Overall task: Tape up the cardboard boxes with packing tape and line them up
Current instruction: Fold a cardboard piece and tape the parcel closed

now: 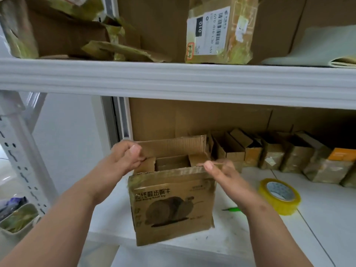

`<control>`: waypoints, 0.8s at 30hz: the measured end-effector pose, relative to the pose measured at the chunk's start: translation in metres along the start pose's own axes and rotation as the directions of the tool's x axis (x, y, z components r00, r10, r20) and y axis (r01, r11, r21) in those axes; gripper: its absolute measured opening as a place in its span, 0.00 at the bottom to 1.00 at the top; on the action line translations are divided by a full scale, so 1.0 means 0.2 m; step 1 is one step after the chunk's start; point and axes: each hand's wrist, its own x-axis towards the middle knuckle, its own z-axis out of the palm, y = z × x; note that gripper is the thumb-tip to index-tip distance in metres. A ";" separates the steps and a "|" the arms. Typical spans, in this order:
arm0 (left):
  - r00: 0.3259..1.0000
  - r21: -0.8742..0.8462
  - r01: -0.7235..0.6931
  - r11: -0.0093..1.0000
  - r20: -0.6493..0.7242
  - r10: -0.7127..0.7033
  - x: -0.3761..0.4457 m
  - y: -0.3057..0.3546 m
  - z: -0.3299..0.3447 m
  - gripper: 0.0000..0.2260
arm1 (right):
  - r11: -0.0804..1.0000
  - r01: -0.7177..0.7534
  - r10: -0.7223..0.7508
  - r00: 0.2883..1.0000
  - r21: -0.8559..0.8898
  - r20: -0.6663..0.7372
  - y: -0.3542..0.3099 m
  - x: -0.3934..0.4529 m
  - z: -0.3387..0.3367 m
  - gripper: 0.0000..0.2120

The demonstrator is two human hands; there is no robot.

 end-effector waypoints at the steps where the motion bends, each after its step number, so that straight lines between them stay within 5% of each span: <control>1: 0.997 0.043 -0.012 0.999 0.081 0.008 -0.01 0.00 -0.02 0.34 | 0.999 -0.002 0.002 1.000 0.045 0.003 0.01 0.00 -0.01 0.20; 6: 0.945 0.018 0.013 1.000 0.326 -0.018 -0.01 -0.03 -0.09 0.42 | 0.973 0.073 -0.072 0.997 0.221 -0.015 0.09 0.00 -0.03 0.29; 11: 1.000 -0.069 0.001 0.998 0.017 0.000 0.04 -0.03 -0.04 0.45 | 0.944 0.132 -0.070 0.976 0.303 -0.207 0.05 0.04 -0.02 0.36; 15: 0.995 0.061 -0.059 0.996 -0.081 0.063 0.03 0.00 0.00 0.41 | 0.967 0.108 -0.075 0.986 0.232 -0.147 0.03 0.07 -0.05 0.43; 19: 0.997 0.283 -0.055 0.958 -0.029 0.066 0.00 0.00 0.03 0.43 | 0.979 0.090 -0.073 0.992 0.181 -0.098 0.02 0.09 -0.03 0.38; 22: 0.989 0.234 -0.031 0.972 -0.136 0.064 0.02 -0.03 0.04 0.44 | 0.997 0.059 -0.052 0.992 0.053 -0.114 0.03 0.09 -0.02 0.22; 24: 0.984 0.238 0.000 0.971 -0.175 0.043 0.03 -0.04 0.05 0.43 | 0.997 0.061 -0.053 0.987 0.045 -0.151 0.04 0.09 -0.01 0.26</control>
